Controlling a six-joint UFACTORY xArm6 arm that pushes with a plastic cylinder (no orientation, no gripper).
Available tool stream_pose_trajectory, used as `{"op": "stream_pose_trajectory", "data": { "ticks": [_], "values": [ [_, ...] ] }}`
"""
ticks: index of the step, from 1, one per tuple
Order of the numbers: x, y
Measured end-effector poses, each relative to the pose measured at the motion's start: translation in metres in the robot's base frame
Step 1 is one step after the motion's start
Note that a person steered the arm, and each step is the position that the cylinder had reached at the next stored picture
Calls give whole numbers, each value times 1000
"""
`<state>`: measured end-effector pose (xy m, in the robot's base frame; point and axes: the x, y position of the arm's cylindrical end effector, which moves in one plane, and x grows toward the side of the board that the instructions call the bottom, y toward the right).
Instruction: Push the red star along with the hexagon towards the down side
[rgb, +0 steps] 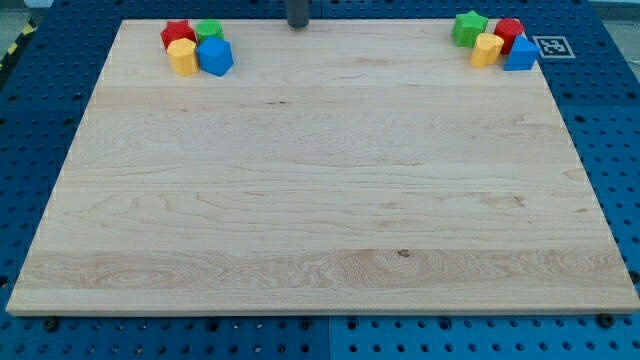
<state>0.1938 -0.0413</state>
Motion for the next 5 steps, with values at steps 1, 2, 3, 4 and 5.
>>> {"op": "stream_pose_trajectory", "data": {
  "ticks": [1, 2, 3, 4, 5],
  "values": [
    [-1, -18],
    [-1, -26],
    [-1, -26],
    [-1, -43],
    [-2, -78]
  ]
}}
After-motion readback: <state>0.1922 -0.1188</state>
